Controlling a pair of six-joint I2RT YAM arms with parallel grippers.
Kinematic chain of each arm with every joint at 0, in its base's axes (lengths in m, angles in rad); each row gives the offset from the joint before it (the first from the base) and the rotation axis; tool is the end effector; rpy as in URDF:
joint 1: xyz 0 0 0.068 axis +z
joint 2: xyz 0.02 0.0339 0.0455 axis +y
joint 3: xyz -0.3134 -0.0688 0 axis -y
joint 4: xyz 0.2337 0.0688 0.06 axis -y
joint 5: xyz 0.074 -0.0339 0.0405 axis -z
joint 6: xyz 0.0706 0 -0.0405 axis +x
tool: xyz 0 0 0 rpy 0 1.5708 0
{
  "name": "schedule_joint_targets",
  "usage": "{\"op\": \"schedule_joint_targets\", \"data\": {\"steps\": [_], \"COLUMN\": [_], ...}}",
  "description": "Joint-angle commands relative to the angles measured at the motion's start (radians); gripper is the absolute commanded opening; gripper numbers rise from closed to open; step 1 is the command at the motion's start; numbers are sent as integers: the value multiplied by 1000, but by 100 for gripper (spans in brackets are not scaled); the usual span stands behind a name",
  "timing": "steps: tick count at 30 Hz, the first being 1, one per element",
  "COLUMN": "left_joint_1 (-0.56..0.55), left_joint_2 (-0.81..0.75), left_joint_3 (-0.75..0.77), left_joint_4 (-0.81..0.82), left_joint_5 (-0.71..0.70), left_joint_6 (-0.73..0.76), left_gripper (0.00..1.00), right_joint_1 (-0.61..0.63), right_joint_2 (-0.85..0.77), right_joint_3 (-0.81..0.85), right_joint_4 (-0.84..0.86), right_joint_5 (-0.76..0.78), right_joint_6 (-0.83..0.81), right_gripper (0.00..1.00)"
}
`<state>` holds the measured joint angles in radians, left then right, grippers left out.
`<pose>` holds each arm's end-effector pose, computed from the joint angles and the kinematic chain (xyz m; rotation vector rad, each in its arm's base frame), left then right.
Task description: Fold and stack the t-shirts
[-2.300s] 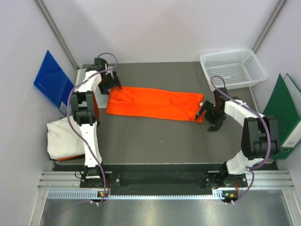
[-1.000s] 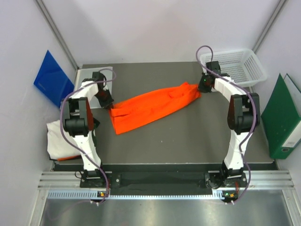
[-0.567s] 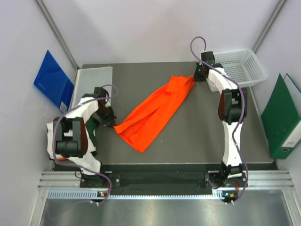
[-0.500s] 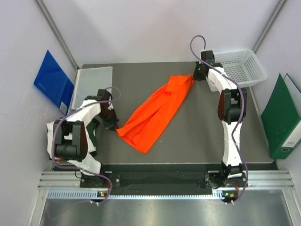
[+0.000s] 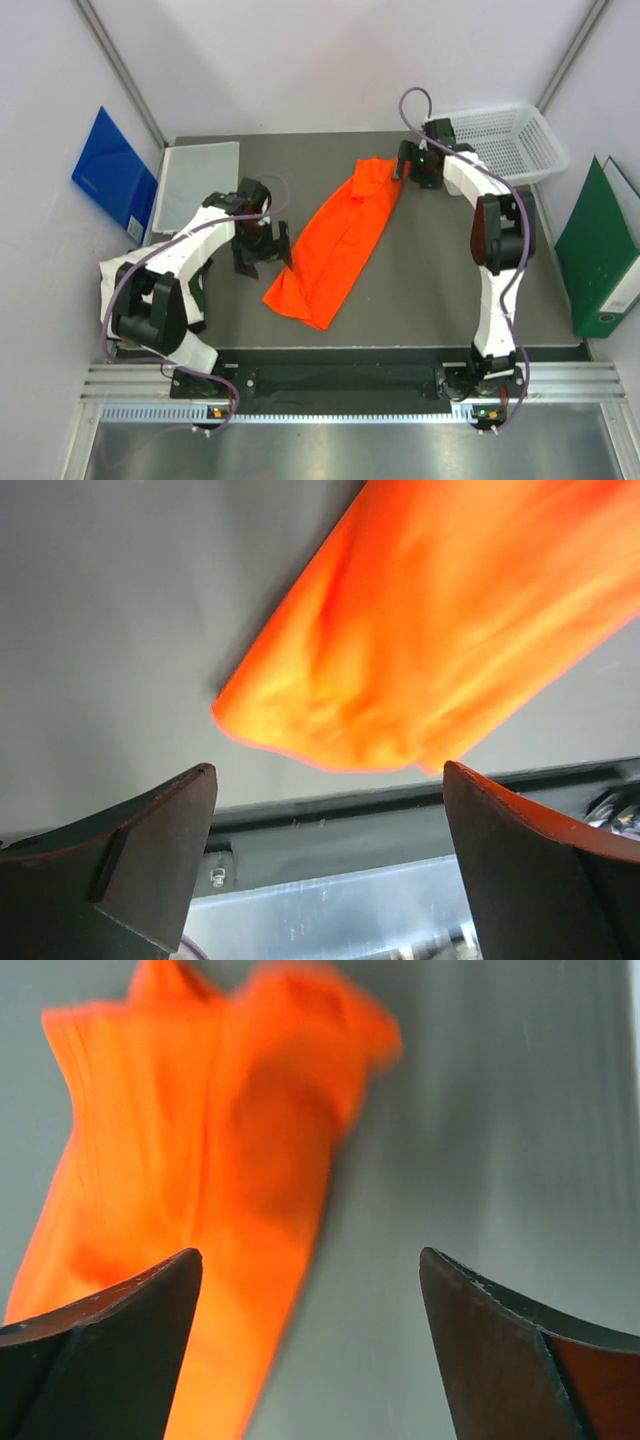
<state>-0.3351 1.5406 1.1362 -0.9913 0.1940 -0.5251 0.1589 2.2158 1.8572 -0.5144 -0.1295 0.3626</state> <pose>0.2542 -0.1029 0.2489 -0.2625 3.0288 -0.3801 0.5326 0.0946 0.2278 0.1933 2.4653 0.3867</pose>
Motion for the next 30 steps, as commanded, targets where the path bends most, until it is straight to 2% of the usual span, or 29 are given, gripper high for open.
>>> {"op": "schedule_joint_targets", "data": {"steps": [1,7,8,10,13,15,17,19,23,30], "left_joint_1": [2,4,5,10,19,21,21,21,19,-10], "left_joint_2": [33,358,406,556,751,862,907,921,967,1096], "left_joint_3": [192,515,610,721,1006,1101,1167,1131,1129,1223], "left_joint_4": [46,65,68,71,68,74,120,234,350,419], "left_joint_5": [-64,-53,-53,-15,65,96,149,195,274,375], "left_joint_6": [108,198,204,206,192,185,166,134,90,25], "left_gripper": [99,99,99,99,99,99,99,99,99,97], "right_joint_1": [-13,-13,-13,-13,-13,-13,-13,-13,-13,-15], "right_joint_2": [-224,-363,-392,-413,-452,-476,-495,-508,-528,-568], "right_joint_3": [-145,-266,-283,-332,-381,-398,-414,-423,-440,-516], "right_joint_4": [8,-39,-38,-30,-27,-30,-38,-48,-62,-41], "right_joint_5": [39,5,-2,-28,-48,-48,-53,-51,-38,-19], "right_joint_6": [-11,18,24,45,67,72,72,59,47,65], "right_gripper": [92,92,92,91,91,91,91,91,91,91]}}
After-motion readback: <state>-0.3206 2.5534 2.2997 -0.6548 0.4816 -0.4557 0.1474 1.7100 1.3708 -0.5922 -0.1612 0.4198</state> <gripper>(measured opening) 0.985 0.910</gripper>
